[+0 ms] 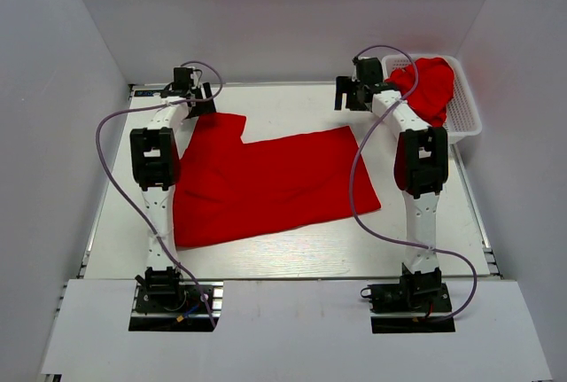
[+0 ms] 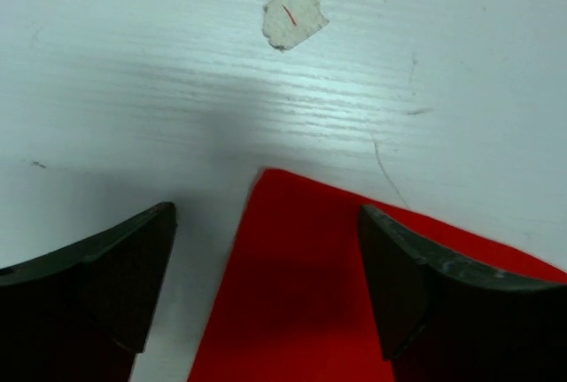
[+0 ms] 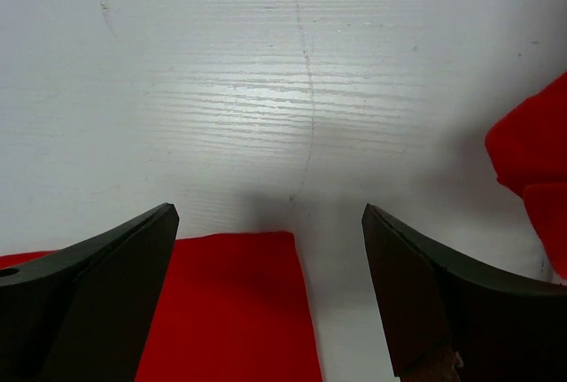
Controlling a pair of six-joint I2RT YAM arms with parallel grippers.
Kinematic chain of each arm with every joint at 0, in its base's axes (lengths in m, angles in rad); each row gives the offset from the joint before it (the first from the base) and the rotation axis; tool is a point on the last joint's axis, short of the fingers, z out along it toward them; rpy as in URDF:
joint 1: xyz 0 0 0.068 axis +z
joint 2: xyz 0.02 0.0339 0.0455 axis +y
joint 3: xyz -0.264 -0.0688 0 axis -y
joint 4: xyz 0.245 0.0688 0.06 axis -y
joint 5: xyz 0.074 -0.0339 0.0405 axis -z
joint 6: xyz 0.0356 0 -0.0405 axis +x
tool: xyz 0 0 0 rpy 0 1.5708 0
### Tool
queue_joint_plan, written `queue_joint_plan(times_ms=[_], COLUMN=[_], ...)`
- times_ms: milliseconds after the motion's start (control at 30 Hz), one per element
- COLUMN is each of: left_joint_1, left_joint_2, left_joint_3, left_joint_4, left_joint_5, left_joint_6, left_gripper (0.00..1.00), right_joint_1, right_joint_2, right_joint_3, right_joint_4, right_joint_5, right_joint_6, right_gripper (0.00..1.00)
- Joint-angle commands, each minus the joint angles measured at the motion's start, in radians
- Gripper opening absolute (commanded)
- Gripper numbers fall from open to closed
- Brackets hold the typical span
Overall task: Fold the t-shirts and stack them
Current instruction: Grap the side of the flattened tshirt furthest away from the robot with both arms
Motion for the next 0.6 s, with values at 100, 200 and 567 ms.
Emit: queue_joint_plan(times_ms=[100, 200, 567], left_joint_1=[-0.02, -0.03, -0.061], left_joint_2=[0.018, 0.058, -0.015], left_joint_3=[0.022, 0.054, -0.055], left_joint_4=[-0.092, -0.132, -0.065], left_joint_5=[-0.024, -0.05, -0.054], left_joint_6=[0.044, 0.067, 0.104], left_gripper=[0.84, 0.73, 0.0], right_joint_1=[-0.006, -0.004, 0.002], right_joint_2=[-0.018, -0.027, -0.003], right_joint_3=[0.008, -0.016, -0.024], right_joint_4=[0.034, 0.038, -0.007], right_joint_5=[0.035, 0.029, 0.019], right_joint_6=[-0.007, -0.001, 0.036], right_gripper=[0.9, 0.9, 0.9])
